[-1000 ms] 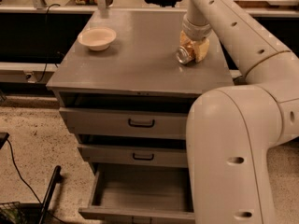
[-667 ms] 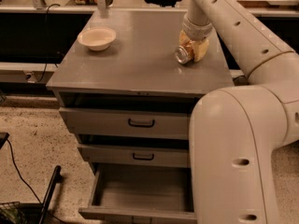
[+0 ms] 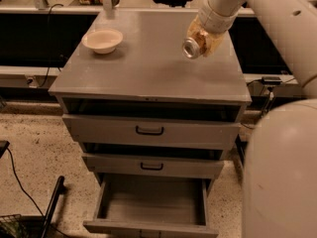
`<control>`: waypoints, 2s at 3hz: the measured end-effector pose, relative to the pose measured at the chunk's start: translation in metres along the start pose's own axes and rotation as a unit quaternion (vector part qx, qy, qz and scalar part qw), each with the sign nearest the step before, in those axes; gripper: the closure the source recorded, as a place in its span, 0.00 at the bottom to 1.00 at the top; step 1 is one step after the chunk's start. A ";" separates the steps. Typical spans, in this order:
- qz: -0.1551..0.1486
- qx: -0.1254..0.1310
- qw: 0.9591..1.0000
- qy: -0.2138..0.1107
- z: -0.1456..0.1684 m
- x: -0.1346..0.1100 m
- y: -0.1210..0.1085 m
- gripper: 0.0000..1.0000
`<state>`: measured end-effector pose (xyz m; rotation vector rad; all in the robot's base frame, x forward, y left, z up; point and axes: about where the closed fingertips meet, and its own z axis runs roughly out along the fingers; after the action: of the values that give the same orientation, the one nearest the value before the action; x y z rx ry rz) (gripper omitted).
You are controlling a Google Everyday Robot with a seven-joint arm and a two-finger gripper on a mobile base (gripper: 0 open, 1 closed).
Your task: Place orange can into bottom drawer
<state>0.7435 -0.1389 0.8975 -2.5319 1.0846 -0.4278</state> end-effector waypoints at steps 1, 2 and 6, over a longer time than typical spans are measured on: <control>-0.024 0.030 0.999 -0.004 -0.040 -0.035 0.002 1.00; -0.009 -0.016 1.000 0.019 -0.069 -0.064 0.040 1.00; 0.235 -0.223 0.939 -0.113 -0.044 -0.164 0.218 1.00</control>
Offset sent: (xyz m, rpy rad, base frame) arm -0.1932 -0.0094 0.0034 -0.1592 0.1921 -0.2397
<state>0.4800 -0.1671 0.8205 -2.4632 1.7834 0.2622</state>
